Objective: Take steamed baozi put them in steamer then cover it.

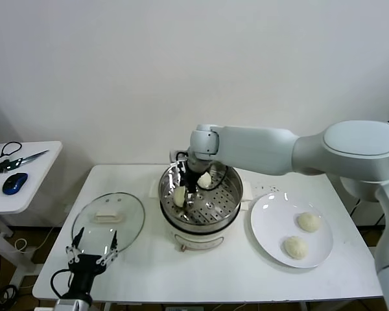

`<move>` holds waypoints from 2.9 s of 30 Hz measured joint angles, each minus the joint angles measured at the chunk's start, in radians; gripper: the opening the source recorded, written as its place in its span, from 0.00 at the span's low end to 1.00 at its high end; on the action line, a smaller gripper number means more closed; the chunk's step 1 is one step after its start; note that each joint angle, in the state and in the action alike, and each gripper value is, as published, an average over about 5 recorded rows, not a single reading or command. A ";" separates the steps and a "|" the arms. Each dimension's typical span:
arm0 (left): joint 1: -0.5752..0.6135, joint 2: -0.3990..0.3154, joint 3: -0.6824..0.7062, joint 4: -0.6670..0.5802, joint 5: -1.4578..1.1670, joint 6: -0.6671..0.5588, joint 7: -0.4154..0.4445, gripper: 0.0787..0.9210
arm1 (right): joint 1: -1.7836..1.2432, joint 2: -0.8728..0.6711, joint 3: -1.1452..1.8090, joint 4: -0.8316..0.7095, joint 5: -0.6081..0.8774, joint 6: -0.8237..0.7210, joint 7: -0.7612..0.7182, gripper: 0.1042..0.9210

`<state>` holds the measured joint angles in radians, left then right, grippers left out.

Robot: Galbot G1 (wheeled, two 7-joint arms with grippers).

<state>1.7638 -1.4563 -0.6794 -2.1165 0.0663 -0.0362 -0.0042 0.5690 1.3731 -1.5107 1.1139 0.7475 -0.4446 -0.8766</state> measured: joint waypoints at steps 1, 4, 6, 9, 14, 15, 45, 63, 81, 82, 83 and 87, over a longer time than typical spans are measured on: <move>-0.001 -0.001 0.001 0.000 0.001 0.000 0.000 0.88 | 0.000 -0.002 0.002 0.002 -0.004 0.000 -0.001 0.87; -0.004 -0.003 0.005 0.000 0.005 0.002 0.000 0.88 | 0.004 -0.011 0.011 0.010 -0.016 0.002 -0.008 0.88; -0.005 -0.004 0.006 -0.001 0.008 0.002 0.000 0.88 | 0.010 -0.022 0.019 0.017 -0.028 0.007 -0.018 0.88; -0.006 -0.008 0.007 -0.003 0.014 0.004 0.000 0.88 | 0.029 -0.050 0.029 0.032 -0.049 0.019 -0.039 0.88; -0.011 -0.014 0.011 -0.010 0.024 0.010 0.000 0.88 | 0.085 -0.135 0.033 0.072 -0.081 0.050 -0.092 0.88; -0.011 -0.014 0.011 -0.010 0.027 0.011 0.000 0.88 | 0.100 -0.157 0.032 0.083 -0.088 0.057 -0.105 0.88; -0.025 -0.018 0.008 -0.014 0.052 0.033 -0.002 0.88 | -0.221 -0.935 0.263 0.415 -0.554 0.179 -0.241 0.88; -0.025 -0.039 0.005 0.006 0.067 0.030 -0.004 0.88 | -0.421 -0.853 0.336 0.308 -0.662 0.175 -0.176 0.88; -0.028 -0.034 -0.008 0.013 0.060 0.031 -0.004 0.88 | -0.448 -0.797 0.336 0.258 -0.686 0.186 -0.186 0.74; -0.028 -0.034 -0.008 0.012 0.060 0.031 -0.004 0.88 | -0.447 -0.796 0.335 0.257 -0.686 0.188 -0.187 0.73; -0.028 -0.034 -0.008 0.012 0.060 0.032 -0.004 0.88 | -0.447 -0.796 0.335 0.256 -0.686 0.189 -0.188 0.73; -0.026 -0.034 -0.008 0.012 0.060 0.031 -0.004 0.88 | -0.438 -0.798 0.340 0.254 -0.682 0.197 -0.195 0.71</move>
<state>1.7380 -1.4908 -0.6870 -2.1049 0.1268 -0.0048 -0.0083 0.1308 0.5750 -1.1712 1.3675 0.0659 -0.2473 -1.0718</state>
